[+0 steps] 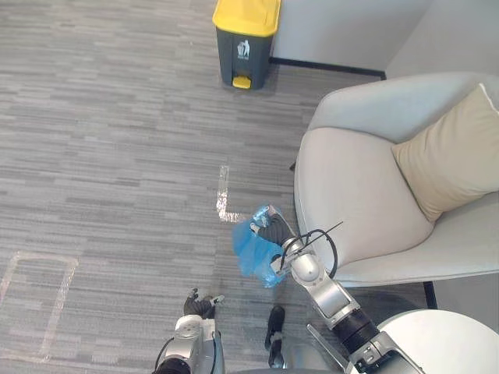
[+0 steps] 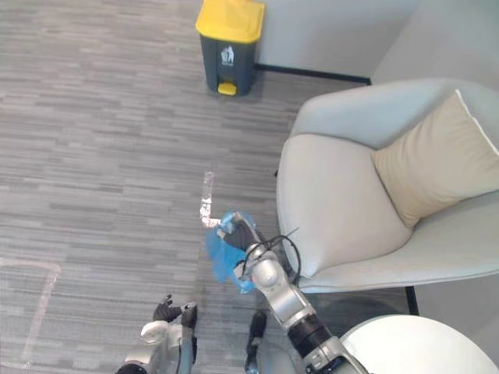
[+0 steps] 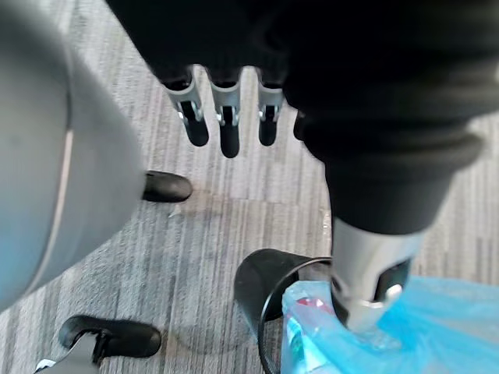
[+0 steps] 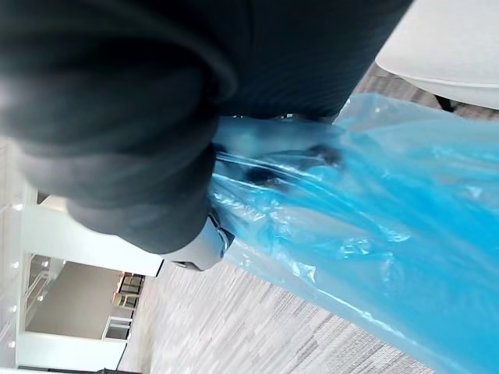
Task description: Gather rubbish on tea table into small bin, then transfer packed bag to large trash can.
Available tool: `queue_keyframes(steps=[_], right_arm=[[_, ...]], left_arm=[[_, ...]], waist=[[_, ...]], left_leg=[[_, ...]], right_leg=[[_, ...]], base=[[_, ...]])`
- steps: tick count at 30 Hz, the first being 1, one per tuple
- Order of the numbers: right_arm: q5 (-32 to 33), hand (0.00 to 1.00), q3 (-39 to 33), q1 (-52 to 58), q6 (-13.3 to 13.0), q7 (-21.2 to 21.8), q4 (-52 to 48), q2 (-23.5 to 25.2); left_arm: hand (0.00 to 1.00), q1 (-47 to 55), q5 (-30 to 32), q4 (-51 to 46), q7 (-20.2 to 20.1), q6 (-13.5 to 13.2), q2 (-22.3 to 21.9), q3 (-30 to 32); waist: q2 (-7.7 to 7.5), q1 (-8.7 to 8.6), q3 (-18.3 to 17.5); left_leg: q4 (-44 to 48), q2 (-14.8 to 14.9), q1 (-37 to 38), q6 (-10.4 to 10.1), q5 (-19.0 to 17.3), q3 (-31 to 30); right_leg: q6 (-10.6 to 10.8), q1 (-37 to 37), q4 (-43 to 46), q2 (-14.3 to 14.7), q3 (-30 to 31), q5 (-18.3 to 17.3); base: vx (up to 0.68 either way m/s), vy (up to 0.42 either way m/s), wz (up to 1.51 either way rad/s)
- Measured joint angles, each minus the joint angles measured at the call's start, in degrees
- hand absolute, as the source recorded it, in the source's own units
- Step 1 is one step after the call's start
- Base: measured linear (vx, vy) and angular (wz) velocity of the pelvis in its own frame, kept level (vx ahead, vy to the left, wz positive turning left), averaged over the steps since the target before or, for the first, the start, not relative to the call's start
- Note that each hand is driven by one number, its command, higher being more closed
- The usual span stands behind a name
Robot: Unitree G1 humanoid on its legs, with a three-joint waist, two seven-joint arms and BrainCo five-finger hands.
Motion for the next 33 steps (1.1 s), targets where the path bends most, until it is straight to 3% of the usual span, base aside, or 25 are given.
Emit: queue_keyframes(steps=[7, 13, 19, 27, 33], right_arm=[[0.2, 1.00, 3.8, 0.0, -1.3, 2.9, -0.7, -7.8], [2.6, 1.00, 7.5, 0.0, -2.8, 5.2, -7.4, -15.8], [6.3, 1.00, 10.4, -0.2, -3.7, 7.1, -14.7, -22.5], [10.9, 1.00, 12.0, -5.0, -3.7, 7.8, -17.1, -26.6], [11.8, 1.00, 14.3, -7.8, -4.0, 7.4, -19.3, -26.9]], left_arm=[[0.00, 4.8, 2.4, -16.8, -1.2, -0.3, 5.4, -7.2], [0.00, 8.6, 2.2, -34.7, -2.4, -2.5, 10.1, -7.7], [0.00, 9.6, 1.1, -50.3, -2.8, -5.1, 18.6, -7.7], [0.00, 7.5, 1.2, -53.9, -3.4, -6.3, 22.6, -12.3], [0.00, 3.9, 0.9, -57.1, -4.8, -6.3, 24.7, -17.7]], waist=[[0.24, -0.58, -1.9], [0.78, -1.17, -3.2], [1.88, -1.31, -5.3], [2.21, -2.30, -6.1], [2.20, -2.55, -6.1]], left_leg=[[-3.1, -1.4, 4.3, 0.8, 1.0, 1.1], [-5.8, -1.9, 7.2, 1.1, 1.7, 1.6], [-7.8, -1.8, 9.2, 1.1, 2.2, 2.5], [-11.1, -2.3, 13.0, 1.6, 3.1, 3.5], [-12.4, -2.6, 14.4, 1.8, 3.3, 4.9]], right_leg=[[1.0, 3.1, -2.3, -1.1, 2.1, 1.5], [1.1, 4.5, -3.3, -1.3, 3.3, 2.0], [1.1, 5.4, -3.9, -1.0, 4.4, 2.3], [1.2, 7.1, -3.9, -1.3, 4.9, 2.0], [1.3, 6.8, -3.3, -1.3, 6.3, 1.8]], base=[[-0.02, 0.040, -0.08], [-0.02, 0.015, -0.09], [0.02, -0.008, -0.10], [0.01, 0.001, -0.05], [0.00, 0.008, -0.11]])
